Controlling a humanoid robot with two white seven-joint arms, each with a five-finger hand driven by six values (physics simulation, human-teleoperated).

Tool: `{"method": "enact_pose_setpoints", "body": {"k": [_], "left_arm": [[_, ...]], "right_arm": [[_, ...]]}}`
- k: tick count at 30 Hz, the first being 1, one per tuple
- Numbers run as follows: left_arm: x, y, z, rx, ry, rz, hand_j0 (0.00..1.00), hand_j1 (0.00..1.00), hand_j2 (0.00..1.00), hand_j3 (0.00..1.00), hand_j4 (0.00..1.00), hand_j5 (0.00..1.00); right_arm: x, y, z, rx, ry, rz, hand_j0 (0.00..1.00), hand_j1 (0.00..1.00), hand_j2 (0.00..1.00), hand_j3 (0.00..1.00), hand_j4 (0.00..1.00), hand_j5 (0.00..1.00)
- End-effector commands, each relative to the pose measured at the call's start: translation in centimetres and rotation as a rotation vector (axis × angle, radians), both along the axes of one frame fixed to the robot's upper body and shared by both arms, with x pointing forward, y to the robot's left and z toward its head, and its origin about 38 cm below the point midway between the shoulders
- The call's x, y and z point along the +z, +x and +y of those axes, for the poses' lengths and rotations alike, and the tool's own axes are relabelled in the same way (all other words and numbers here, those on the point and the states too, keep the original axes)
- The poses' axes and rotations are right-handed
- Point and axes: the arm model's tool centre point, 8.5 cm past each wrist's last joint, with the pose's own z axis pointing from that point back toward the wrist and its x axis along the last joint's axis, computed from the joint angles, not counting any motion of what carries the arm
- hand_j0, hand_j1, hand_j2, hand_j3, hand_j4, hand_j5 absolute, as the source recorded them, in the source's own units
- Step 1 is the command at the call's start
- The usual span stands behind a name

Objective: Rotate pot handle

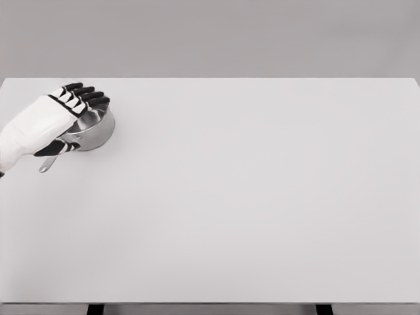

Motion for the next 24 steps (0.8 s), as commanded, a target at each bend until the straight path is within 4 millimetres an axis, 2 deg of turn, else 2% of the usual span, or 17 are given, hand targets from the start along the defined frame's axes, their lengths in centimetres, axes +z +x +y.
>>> {"method": "enact_pose_setpoints", "body": {"k": [1, 3, 9, 12, 24], "left_arm": [[-1.1, -0.1, -1.1, -0.029, 0.018, 0.029, 1.00, 1.00, 1.00, 1.00, 1.00, 1.00], [-1.7, -0.1, -1.8, -0.048, 0.019, 0.046, 1.00, 1.00, 1.00, 1.00, 1.00, 1.00], [-2.0, 0.1, -1.5, -0.038, 0.014, 0.054, 1.00, 1.00, 1.00, 1.00, 1.00, 1.00], [-2.4, 0.0, -2.1, -0.052, 0.008, 0.064, 1.00, 1.00, 1.00, 1.00, 1.00, 1.00], [-2.7, 0.0, -1.3, -0.023, 0.073, 0.074, 1.00, 1.00, 1.00, 1.00, 1.00, 1.00]], "right_arm": [[0.0, 0.0, 0.0, 0.000, 0.000, -0.001, 1.00, 1.00, 1.00, 1.00, 1.00, 1.00], [0.0, 0.0, 0.0, 0.000, 0.000, -0.001, 1.00, 1.00, 1.00, 1.00, 1.00, 1.00], [0.0, 0.0, 0.0, 0.000, 0.000, -0.001, 1.00, 1.00, 1.00, 1.00, 1.00, 1.00], [0.0, 0.0, 0.0, 0.000, 0.000, -0.001, 1.00, 1.00, 1.00, 1.00, 1.00, 1.00], [0.0, 0.0, 0.0, 0.000, 0.000, 0.001, 1.00, 1.00, 1.00, 1.00, 1.00, 1.00]]}}
